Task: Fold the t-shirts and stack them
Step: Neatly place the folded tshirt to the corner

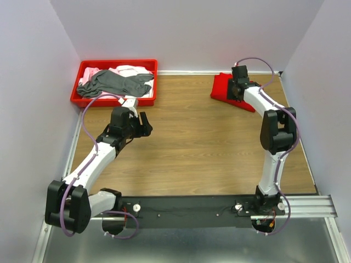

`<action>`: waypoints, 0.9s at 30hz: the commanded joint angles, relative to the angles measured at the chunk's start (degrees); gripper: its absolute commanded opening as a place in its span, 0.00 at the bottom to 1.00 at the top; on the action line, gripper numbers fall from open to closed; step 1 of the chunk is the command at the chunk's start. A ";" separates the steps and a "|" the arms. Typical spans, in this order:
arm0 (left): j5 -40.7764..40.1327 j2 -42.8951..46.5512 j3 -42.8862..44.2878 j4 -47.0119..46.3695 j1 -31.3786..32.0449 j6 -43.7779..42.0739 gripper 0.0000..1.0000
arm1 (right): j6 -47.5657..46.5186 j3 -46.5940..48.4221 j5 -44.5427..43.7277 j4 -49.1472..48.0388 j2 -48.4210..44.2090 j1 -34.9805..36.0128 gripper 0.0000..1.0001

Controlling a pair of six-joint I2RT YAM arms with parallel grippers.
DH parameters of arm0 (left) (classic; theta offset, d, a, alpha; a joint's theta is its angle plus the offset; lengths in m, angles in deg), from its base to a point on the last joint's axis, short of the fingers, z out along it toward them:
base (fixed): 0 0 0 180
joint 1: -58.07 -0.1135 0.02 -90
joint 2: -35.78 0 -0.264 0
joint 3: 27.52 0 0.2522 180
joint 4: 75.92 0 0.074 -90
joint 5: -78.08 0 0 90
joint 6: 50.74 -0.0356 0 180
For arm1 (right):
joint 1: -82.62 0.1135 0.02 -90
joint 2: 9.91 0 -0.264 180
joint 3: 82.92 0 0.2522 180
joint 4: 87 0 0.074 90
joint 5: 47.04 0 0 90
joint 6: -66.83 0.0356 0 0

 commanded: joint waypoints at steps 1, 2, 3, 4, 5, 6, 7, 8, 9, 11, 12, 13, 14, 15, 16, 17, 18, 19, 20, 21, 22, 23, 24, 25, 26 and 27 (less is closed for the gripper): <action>1.90 0.89 -1.22 -1.50 -0.53 -0.55 0.74 | 1.13 -3.06 4.43 -0.65 1.96 -3.29 0.44; 1.90 0.98 -1.22 -1.50 -0.44 -0.55 0.74 | 1.13 -3.32 4.96 -0.66 2.22 -3.73 0.42; 2.16 0.98 -1.22 -1.58 -0.61 -0.55 0.74 | 1.13 -3.76 5.05 -0.66 2.66 -4.34 0.37; 2.08 1.07 -1.22 -1.58 -0.70 -0.55 0.74 | 0.96 -4.11 5.31 -0.66 2.92 -4.44 0.34; 2.16 1.07 -1.22 -1.58 -0.79 -0.55 0.74 | 0.78 -4.38 5.92 -0.66 3.10 -4.79 0.33; 2.17 1.16 -1.22 -1.50 -0.79 -0.55 0.74 | 0.78 -4.73 7.06 -0.66 3.27 -4.96 0.33; 2.34 1.16 -1.22 -1.67 -0.96 -0.55 0.73 | 1.04 -5.26 7.59 -0.66 3.97 -5.75 0.33; 2.34 1.16 -1.31 -1.59 -0.97 -0.55 0.73 | 1.13 -5.52 7.69 -0.83 4.24 -6.28 0.33; 2.43 1.16 -1.31 -1.67 -0.97 -0.55 0.73 | 1.22 -5.70 7.86 -0.92 4.68 -6.81 0.33; 2.60 0.98 -1.31 -1.59 -1.05 -0.55 0.73 | 1.05 -5.35 7.43 -0.92 6.17 -8.65 0.33; 2.60 0.98 -1.40 -1.67 -1.14 -0.55 0.73 | 0.79 -5.00 6.81 -0.92 6.52 -9.96 0.34; 2.60 0.89 -1.31 -1.59 -1.14 -0.55 0.73 | 0.61 -4.47 6.29 -0.83 6.96 -10.32 0.34; 2.60 0.89 -1.31 -1.67 -1.23 -0.64 0.73 | 0.17 -2.99 5.32 -0.75 8.10 -12.68 0.34; 2.69 0.98 -1.31 -1.67 -1.32 -0.64 0.73 | 0.17 -2.19 5.14 -0.74 8.72 -13.83 0.34; 2.69 0.89 -1.40 -1.76 -1.32 -0.55 0.73 | 0.34 -1.23 5.05 -0.74 9.33 -15.15 0.35; 2.87 0.89 -1.31 -1.76 -1.40 -0.64 0.73 | 1.21 -0.35 5.22 -0.74 9.86 -16.47 0.35; 2.96 0.72 -1.31 -1.76 -1.41 -0.73 0.73 | 1.48 1.66 5.31 -0.66 10.91 -18.74 0.35; 2.96 0.72 -1.31 -1.85 -1.41 -0.73 0.73 | 1.40 2.64 5.49 -0.66 11.18 -19.37 0.36; 3.04 0.46 -1.31 -1.76 -1.49 -0.73 0.73 | 0.88 3.43 4.27 -0.66 11.36 -19.73 0.37; 3.22 0.28 -1.40 -1.85 -1.49 -0.73 0.73 | 0.26 5.35 3.82 -0.74 11.27 -19.73 0.38; 3.31 0.10 -1.40 -1.94 -1.49 -0.64 0.73 | -0.44 6.07 4.95 -0.31 11.10 -19.64 0.39; 3.48 -0.16 -1.40 -2.02 -1.49 -0.73 0.73 | -0.53 6.43 9.14 -0.13 10.40 -19.56 0.40; 3.66 -0.25 -1.31 -1.94 -1.58 -0.73 0.73 | -0.71 5.99 10.31 -0.22 8.48 -18.77 0.44; 3.75 -0.42 -1.31 -2.02 -1.67 -0.73 0.72 | -1.15 5.47 10.85 -0.22 7.24 -18.07 0.47; 3.75 -0.60 -1.31 -2.11 -1.76 -0.73 0.72 | -2.89 5.11 10.94 -0.30 6.27 -17.19 0.50; 3.75 -0.60 -1.22 -2.02 -1.84 -0.64 0.72 | -4.04 4.59 10.59 -0.30 5.31 -16.22 0.53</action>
